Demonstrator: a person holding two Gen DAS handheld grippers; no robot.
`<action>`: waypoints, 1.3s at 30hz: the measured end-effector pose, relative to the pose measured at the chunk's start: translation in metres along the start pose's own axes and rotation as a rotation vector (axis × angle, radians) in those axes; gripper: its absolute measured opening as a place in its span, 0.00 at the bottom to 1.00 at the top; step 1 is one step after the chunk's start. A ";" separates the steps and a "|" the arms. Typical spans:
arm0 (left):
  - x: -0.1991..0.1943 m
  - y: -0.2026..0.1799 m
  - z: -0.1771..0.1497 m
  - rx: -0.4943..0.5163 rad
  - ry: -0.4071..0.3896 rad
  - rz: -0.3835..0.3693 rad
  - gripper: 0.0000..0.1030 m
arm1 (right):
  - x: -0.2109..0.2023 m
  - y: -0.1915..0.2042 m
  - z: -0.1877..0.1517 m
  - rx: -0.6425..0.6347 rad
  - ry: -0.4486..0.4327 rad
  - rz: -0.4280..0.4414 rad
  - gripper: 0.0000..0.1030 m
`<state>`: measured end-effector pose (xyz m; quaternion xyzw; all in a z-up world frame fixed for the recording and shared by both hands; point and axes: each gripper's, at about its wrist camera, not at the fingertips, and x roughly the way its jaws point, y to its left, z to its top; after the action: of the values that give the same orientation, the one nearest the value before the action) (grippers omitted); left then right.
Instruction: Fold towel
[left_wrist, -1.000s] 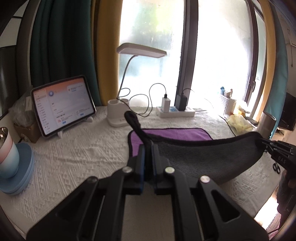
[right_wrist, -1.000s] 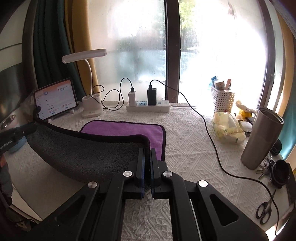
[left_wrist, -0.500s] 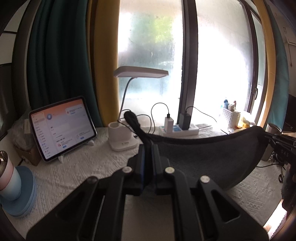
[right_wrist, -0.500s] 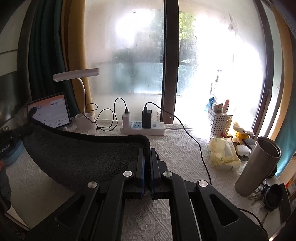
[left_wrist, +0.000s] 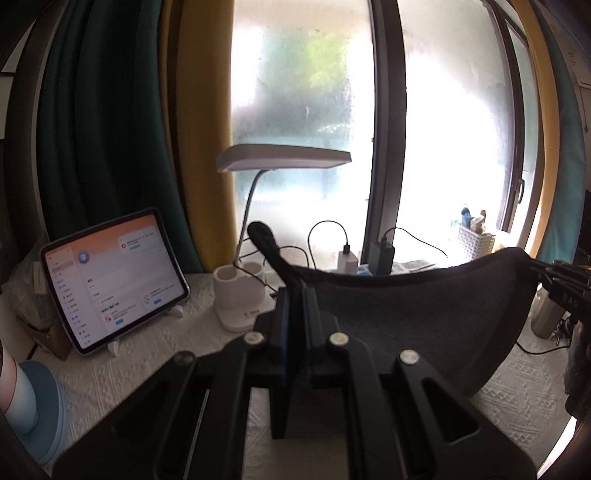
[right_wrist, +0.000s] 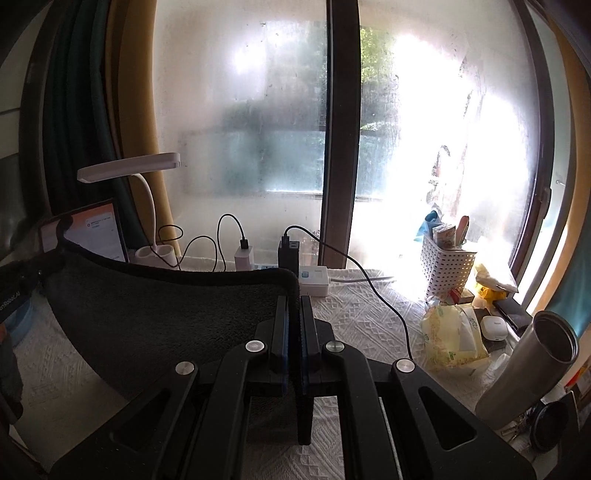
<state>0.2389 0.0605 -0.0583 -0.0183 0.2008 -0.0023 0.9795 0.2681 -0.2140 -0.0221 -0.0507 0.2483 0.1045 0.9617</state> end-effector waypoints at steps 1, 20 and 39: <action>0.005 0.000 0.001 0.000 0.003 0.001 0.06 | 0.005 -0.001 0.002 0.000 0.002 0.000 0.05; 0.109 0.011 -0.004 -0.004 0.113 0.027 0.06 | 0.111 -0.011 0.004 0.007 0.116 0.026 0.05; 0.191 0.014 -0.052 0.012 0.320 0.066 0.06 | 0.192 -0.010 -0.041 0.022 0.309 0.052 0.05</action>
<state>0.3945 0.0707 -0.1815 -0.0052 0.3548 0.0257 0.9346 0.4153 -0.1966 -0.1514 -0.0493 0.3959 0.1176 0.9094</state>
